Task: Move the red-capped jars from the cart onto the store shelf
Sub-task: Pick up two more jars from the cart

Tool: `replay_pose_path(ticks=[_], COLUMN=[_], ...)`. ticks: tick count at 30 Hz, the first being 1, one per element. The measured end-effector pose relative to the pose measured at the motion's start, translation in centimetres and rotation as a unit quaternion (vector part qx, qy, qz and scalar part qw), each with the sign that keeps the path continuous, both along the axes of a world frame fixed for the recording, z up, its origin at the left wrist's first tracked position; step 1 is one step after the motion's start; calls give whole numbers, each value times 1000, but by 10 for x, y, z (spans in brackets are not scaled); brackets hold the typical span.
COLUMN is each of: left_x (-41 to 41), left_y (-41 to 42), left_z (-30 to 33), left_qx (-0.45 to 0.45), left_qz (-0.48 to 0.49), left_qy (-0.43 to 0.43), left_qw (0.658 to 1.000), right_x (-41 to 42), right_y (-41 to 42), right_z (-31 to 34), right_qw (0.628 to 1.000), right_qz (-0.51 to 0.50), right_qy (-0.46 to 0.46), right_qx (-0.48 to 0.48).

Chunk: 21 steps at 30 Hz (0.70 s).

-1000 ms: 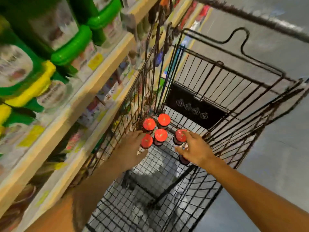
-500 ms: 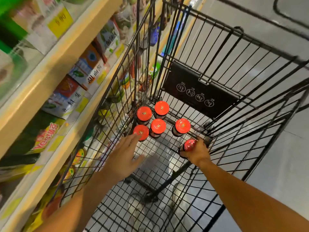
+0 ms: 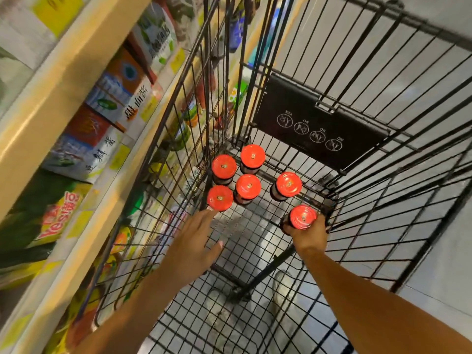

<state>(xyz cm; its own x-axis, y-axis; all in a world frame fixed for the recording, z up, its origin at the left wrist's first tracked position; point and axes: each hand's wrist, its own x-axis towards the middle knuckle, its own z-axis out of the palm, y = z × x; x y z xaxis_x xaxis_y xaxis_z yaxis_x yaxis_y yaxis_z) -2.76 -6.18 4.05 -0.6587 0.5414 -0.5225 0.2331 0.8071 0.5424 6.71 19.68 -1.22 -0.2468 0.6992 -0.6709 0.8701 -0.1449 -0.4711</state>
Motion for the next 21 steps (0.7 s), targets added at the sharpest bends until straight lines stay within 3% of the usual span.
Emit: replay_pose_path(ticks=[4,14,21], left_x=[-3,-34,-56], left_y=[0,24,41], left_z=[-3,-25,-50], left_qx=[25,30,25], left_qz=[50,168,169], left_qy=[-37,-79,-93], left_qw=[998,982,981], right_x=[-5,-11,-13], right_y=[-5,-33,-34], right_z=[11,46,52], right_qw=[998,971,959], right_qz=[53,208,239], right_qy=[-2,117,149], right_qx=[24,25,13])
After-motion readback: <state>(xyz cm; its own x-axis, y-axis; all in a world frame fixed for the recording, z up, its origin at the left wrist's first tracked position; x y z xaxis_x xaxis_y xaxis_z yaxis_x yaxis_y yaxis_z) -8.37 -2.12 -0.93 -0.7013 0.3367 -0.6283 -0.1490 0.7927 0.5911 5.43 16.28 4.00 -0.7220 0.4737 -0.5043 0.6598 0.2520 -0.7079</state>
